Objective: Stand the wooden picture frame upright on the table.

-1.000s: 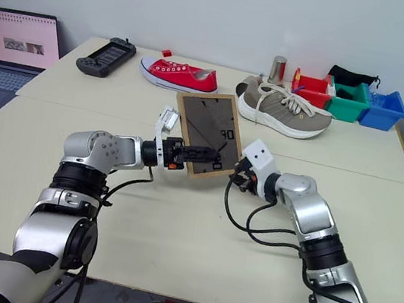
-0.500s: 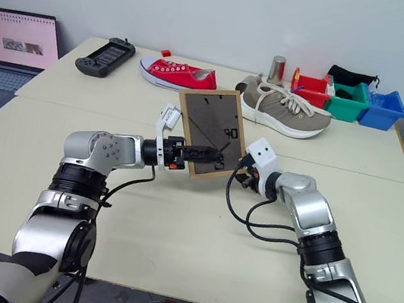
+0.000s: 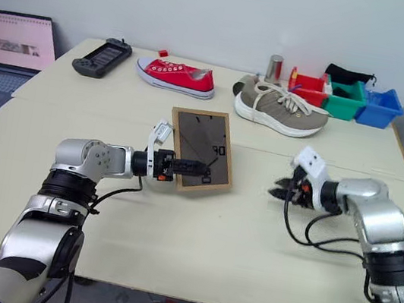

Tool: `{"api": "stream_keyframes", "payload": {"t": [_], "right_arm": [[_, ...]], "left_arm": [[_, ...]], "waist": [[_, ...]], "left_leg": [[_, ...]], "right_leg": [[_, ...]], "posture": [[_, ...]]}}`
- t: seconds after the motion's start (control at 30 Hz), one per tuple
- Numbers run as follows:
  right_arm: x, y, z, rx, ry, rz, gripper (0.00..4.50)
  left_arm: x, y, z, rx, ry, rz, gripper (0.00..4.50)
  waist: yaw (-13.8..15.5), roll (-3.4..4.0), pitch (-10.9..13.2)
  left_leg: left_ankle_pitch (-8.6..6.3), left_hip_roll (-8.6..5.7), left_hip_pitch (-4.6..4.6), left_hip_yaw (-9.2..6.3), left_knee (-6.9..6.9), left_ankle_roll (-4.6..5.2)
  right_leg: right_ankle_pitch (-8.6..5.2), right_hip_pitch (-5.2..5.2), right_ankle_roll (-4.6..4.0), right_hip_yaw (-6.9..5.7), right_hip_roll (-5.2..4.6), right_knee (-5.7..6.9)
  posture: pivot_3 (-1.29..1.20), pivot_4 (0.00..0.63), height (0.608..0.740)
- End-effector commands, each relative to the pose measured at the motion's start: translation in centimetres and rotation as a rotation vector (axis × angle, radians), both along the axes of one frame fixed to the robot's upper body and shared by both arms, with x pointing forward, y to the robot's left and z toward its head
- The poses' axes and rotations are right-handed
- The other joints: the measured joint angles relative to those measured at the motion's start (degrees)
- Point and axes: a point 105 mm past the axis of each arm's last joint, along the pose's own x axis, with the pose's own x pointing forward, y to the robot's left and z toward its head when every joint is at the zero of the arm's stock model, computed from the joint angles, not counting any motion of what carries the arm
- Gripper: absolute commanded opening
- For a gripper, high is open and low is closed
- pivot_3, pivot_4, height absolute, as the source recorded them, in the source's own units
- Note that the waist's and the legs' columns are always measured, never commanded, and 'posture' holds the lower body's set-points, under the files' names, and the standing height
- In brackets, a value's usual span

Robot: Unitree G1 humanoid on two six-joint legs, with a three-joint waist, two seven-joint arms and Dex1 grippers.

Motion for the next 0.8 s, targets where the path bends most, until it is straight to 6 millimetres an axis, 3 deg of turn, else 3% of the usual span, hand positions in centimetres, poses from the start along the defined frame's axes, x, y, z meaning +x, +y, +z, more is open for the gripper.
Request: {"api": "stream_keyframes", "payload": {"t": [0.03,0.13,0.27,0.53,0.7,0.8], "right_arm": [[0.0,4.3,5.4,0.192,-0.047,0.101,1.60],[0.1,7.3,6.2,0.234,-0.032,0.147,1.60],[1.0,9.4,5.3,0.211,-0.027,0.158,1.60],[2.9,10.9,4.4,0.204,-0.016,0.145,1.60],[3.0,11.6,4.3,0.229,0.026,0.164,2.39],[2.9,12.1,4.1,0.237,0.064,0.177,3.14]], "left_arm": [[0.0,-0.6,2.0,-0.016,-0.083,-0.031,1.03],[-0.1,-0.9,2.0,-0.017,-0.084,-0.039,1.03],[-0.2,-1.1,2.1,-0.019,-0.090,-0.052,1.03],[-0.8,-1.5,2.0,-0.011,-0.101,-0.083,1.03],[-1.2,-1.4,1.9,-0.012,-0.097,-0.088,1.03],[-1.4,-1.4,1.8,-0.013,-0.096,-0.091,1.03]], "waist": [[-0.48,0.00,0.00],[-0.18,0.00,-0.01],[0.43,0.00,0.00],[1.13,0.00,0.00],[1.09,0.00,0.00],[1.09,0.00,0.00]], "left_leg": [[0.00,0.05,0.03,0.01,0.00,0.01],[0.01,0.10,0.14,-0.04,-0.08,0.01],[0.01,-0.02,-0.09,-0.07,-0.02,-0.01],[0.02,-0.05,-0.21,-0.13,0.00,-0.03],[0.01,-0.04,-0.20,-0.14,0.00,-0.03],[0.01,-0.03,-0.20,-0.14,0.00,-0.03]], "right_leg": [[0.00,0.00,0.00,0.02,0.04,0.02],[0.00,0.02,-0.01,-0.02,0.08,0.09],[0.00,0.00,-0.01,-0.11,-0.05,0.03],[0.01,-0.06,-0.01,-0.25,-0.11,-0.03],[0.01,-0.06,-0.01,-0.27,-0.10,-0.01],[0.01,-0.07,-0.01,-0.28,-0.10,0.01]], "posture": [[0.00,0.150,0.740],[0.00,0.150,0.740],[0.00,0.150,0.740],[0.00,0.150,0.740],[0.00,0.150,0.740],[0.00,0.150,0.740]]}}
